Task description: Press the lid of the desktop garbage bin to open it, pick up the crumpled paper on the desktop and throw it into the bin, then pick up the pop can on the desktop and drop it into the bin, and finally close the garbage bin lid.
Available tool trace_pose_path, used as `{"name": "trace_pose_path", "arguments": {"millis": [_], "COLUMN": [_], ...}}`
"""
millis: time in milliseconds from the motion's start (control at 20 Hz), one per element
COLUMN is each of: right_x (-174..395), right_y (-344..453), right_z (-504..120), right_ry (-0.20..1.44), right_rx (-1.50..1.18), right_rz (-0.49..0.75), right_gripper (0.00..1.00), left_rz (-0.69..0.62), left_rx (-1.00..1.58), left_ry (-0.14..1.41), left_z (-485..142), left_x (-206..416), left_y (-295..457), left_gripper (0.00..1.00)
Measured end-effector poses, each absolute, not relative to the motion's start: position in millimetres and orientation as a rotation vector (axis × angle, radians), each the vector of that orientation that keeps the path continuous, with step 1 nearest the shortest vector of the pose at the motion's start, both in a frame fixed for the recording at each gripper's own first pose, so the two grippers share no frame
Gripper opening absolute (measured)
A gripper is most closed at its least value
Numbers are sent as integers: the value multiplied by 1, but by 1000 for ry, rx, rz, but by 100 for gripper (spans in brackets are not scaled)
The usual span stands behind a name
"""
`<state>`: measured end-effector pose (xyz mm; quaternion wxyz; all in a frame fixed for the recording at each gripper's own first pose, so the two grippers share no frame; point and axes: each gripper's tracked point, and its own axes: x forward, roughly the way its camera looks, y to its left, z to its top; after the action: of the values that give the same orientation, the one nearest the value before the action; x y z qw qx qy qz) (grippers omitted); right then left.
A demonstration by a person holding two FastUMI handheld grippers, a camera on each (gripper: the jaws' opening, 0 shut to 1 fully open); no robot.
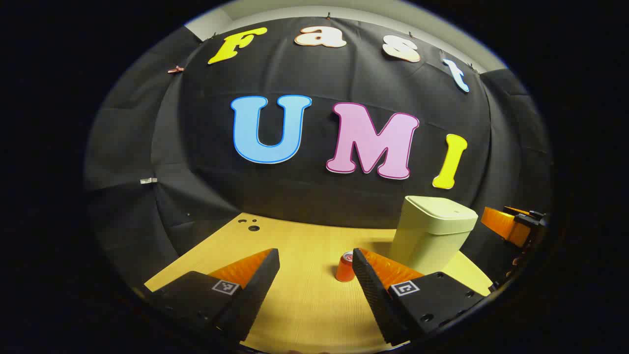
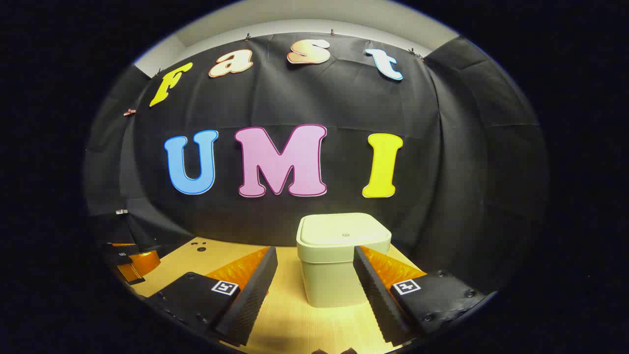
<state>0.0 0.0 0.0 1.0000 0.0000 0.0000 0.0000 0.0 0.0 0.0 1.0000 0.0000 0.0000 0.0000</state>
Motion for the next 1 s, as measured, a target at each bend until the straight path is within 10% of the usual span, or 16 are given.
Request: {"name": "trace_pose_path", "arguments": {"millis": [1000], "right_x": [3], "right_y": [-10], "right_z": [-3], "right_ry": [21], "right_rx": [11], "right_rz": [-27], "right_gripper": [98], "left_rz": [-40], "left_rx": [29], "left_ry": [55], "left_z": [-20], "left_x": [3], "left_y": [-12], "left_gripper": [96]}}
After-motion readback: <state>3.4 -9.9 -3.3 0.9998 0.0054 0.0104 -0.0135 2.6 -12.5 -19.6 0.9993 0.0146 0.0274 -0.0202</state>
